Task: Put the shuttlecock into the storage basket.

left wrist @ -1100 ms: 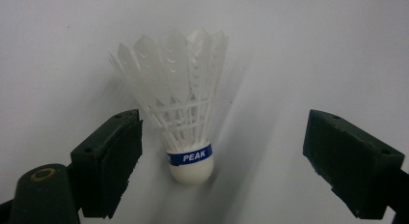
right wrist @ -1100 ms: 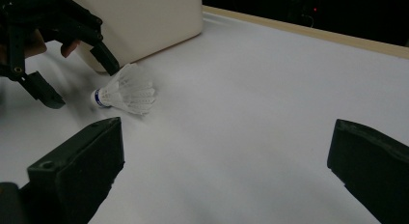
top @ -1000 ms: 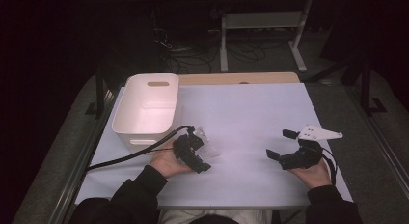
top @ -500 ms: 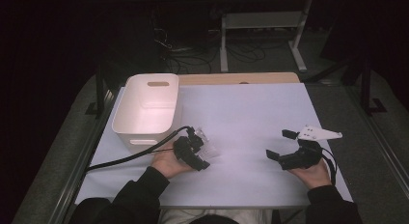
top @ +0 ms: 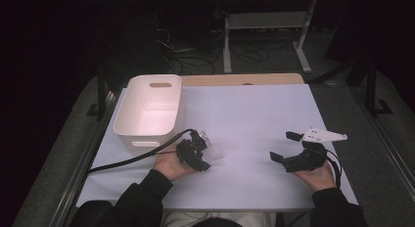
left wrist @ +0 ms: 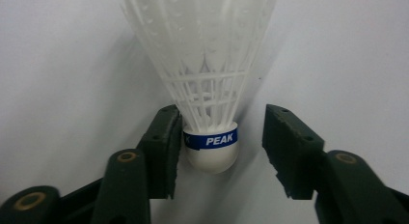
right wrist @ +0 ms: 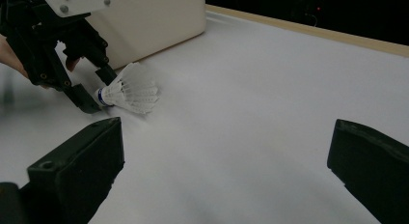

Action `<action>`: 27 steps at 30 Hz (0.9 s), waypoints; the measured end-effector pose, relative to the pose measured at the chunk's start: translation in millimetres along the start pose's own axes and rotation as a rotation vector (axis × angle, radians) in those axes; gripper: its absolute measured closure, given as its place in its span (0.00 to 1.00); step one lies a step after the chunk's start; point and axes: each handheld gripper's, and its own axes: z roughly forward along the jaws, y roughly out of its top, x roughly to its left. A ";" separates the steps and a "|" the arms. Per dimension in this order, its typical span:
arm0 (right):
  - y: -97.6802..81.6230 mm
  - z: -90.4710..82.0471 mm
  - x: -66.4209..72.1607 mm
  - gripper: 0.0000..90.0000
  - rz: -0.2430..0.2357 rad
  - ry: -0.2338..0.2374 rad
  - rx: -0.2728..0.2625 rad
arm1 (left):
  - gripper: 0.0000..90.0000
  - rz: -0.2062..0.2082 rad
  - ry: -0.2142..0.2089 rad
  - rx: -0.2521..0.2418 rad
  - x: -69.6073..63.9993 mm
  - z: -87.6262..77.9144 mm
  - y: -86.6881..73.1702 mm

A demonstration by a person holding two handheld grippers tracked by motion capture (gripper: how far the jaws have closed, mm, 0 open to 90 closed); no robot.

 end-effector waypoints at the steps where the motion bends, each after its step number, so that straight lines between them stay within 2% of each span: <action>1: 0.0 0.0 -0.1 0.00 -0.001 0.000 -0.001 | 0.57 0.003 0.000 0.002 -0.2 0.4 0.0; 7: 0.1 -0.1 0.1 0.00 0.000 0.000 -0.001 | 0.71 0.013 0.023 0.011 -2.1 1.3 -0.2; 15: 0.1 0.0 0.1 0.00 0.001 0.001 -0.001 | 0.73 0.018 0.030 0.013 -3.2 -0.6 0.5; 22: 0.1 0.0 0.1 0.00 0.000 0.000 -0.001 | 0.73 0.027 0.014 0.013 -6.0 -4.1 1.3; 27: 0.1 0.1 0.2 0.00 0.000 0.001 -0.001 | 0.73 0.031 0.001 -0.008 -7.8 -12.9 2.5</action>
